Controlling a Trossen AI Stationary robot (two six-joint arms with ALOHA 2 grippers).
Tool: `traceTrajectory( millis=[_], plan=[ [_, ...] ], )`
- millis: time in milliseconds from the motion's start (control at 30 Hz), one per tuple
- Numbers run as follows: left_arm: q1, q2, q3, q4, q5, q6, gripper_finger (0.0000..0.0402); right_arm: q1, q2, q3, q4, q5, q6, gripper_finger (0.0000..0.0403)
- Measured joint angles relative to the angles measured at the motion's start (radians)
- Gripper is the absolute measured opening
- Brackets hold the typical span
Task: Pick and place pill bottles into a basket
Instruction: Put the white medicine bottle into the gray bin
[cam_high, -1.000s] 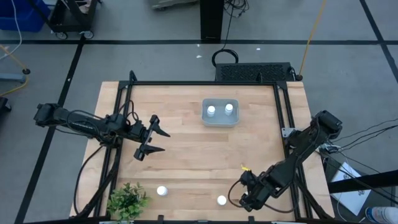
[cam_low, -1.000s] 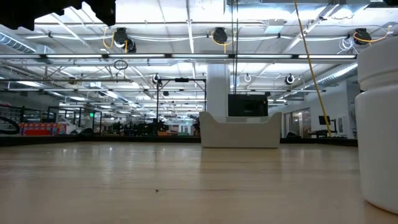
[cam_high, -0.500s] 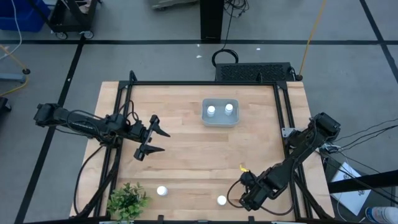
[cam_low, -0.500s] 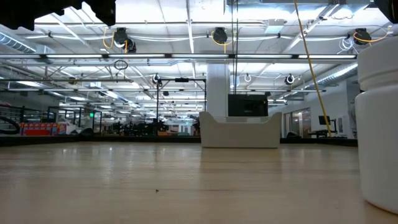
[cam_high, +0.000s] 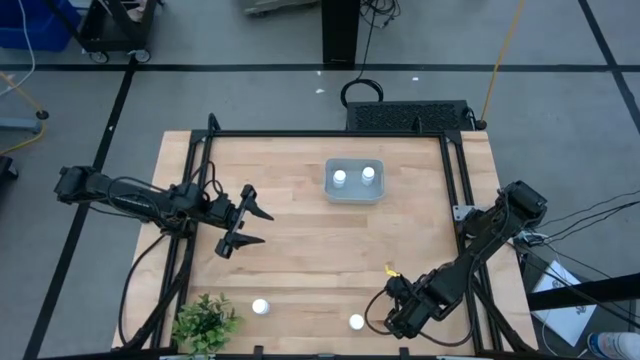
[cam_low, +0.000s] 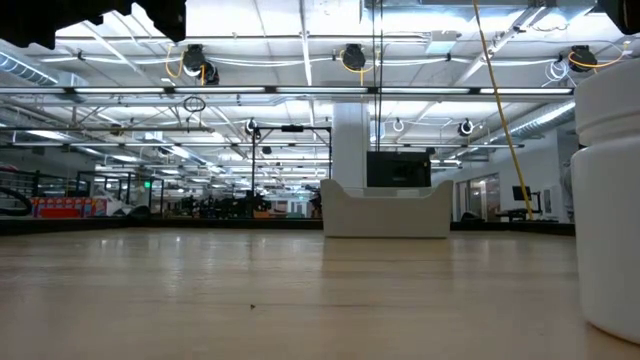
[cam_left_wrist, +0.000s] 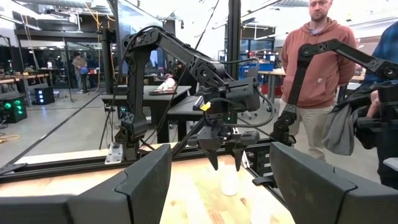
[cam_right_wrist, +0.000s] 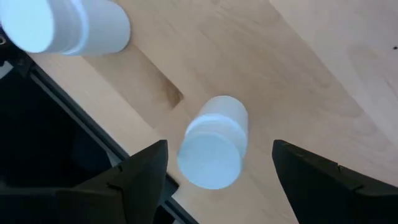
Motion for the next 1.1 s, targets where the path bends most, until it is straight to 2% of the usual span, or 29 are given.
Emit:
traceTrajectory(
  millis=[433, 633, 933, 1100],
  plan=[
    [0.000, 0.000, 0.000, -0.008, 0.000, 0.001, 0.0273, 0.006, 0.060, 0.000, 0.031, -0.044, -0.010, 0.0274],
    [0.000, 0.000, 0.000, -0.008, 0.000, 0.001, 0.0274, 0.006, 0.060, 0.000, 0.031, -0.034, -0.018, 0.0239],
    [0.000, 0.000, 0.000, -0.007, 0.000, 0.000, 0.0273, 0.006, 0.057, 0.001, 0.033, -0.033, -0.029, 0.0158],
    [0.000, 0.000, 0.000, -0.007, 0.000, 0.000, 0.0273, 0.006, 0.053, 0.002, 0.032, -0.028, -0.048, 0.0154]
  ],
)
